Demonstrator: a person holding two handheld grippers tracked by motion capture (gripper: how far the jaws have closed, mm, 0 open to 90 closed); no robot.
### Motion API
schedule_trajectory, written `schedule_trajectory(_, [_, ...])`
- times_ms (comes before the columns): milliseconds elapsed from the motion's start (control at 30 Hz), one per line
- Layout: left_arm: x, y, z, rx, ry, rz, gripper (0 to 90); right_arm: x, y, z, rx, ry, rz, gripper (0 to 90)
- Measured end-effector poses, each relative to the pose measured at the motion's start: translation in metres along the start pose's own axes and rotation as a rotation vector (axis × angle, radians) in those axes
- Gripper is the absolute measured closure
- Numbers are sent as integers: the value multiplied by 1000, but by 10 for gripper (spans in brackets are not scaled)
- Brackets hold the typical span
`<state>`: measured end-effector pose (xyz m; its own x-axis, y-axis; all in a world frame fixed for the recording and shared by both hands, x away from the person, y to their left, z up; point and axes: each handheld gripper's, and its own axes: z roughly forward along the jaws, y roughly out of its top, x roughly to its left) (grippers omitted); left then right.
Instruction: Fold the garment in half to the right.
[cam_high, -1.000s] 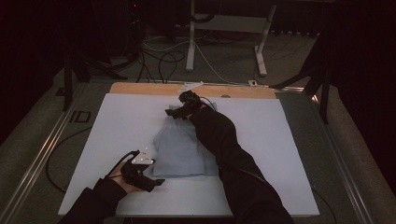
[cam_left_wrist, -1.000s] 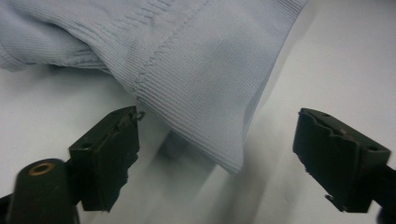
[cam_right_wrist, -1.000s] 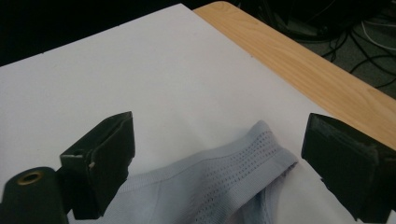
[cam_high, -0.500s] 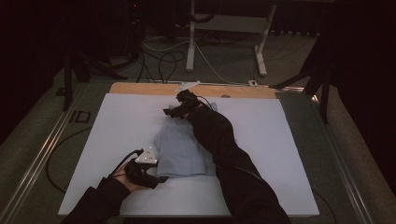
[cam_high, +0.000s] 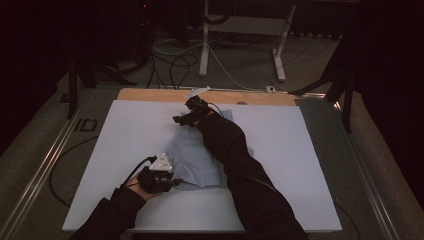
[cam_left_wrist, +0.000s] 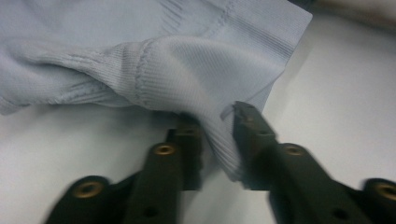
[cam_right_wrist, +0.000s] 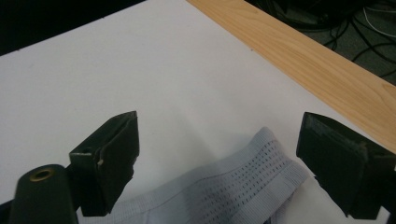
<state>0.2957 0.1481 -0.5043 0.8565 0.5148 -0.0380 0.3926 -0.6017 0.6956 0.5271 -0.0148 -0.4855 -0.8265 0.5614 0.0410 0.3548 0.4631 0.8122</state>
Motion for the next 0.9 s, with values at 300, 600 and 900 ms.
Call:
schedule_trajectory(300, [-2,1,-2,-2,28,22,867,-7,4,13,64,-98,115,147])
schedule_trajectory(600, [-1,0,-2,-4,21,19,869,-11,10,29,191,-238,192,318])
schedule_trajectory(900, [-2,-1,-1,5,12,24,870,-7,12,48,250,-273,150,449])
